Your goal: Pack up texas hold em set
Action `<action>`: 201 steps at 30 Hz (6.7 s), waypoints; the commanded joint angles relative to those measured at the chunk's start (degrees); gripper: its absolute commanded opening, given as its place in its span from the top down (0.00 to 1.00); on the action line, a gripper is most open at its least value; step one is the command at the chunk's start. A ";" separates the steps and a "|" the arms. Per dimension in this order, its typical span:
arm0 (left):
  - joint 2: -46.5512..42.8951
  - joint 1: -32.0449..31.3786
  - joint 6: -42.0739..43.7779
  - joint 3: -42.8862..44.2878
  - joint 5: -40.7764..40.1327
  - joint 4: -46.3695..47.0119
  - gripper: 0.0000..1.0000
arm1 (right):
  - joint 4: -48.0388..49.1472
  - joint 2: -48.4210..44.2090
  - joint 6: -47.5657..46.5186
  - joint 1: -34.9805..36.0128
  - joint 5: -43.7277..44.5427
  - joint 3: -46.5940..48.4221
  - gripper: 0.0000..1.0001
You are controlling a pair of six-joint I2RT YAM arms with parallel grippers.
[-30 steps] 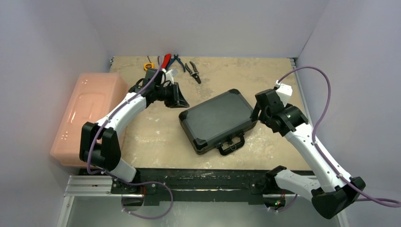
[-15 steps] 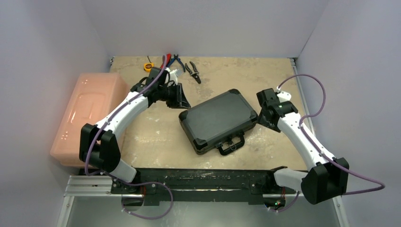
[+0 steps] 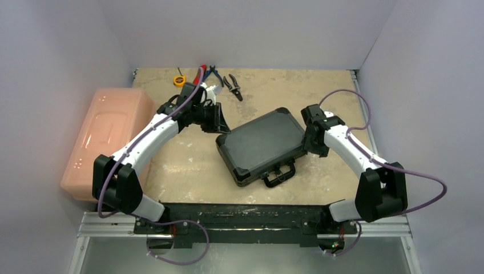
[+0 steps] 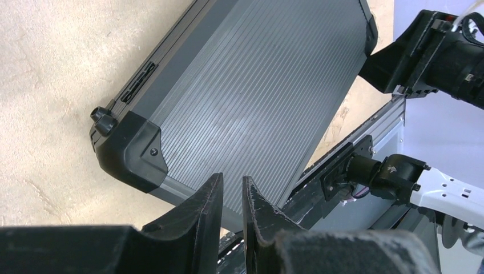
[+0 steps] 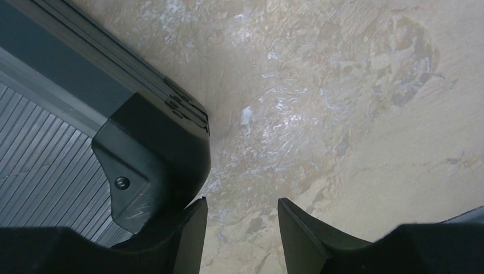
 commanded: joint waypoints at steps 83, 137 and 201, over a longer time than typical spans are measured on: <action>9.54 -19.65 0.49 22.12 -22.33 -10.22 0.94 | 11.52 -9.23 -8.06 5.09 -16.24 -1.85 0.28; 15.20 -19.66 1.41 4.33 -24.34 -2.94 0.93 | 34.58 -2.09 -2.31 5.10 -31.17 -20.76 0.68; 13.23 -19.72 3.39 2.47 -23.13 -3.19 0.94 | 32.89 9.53 -0.10 5.20 -39.04 -0.72 0.93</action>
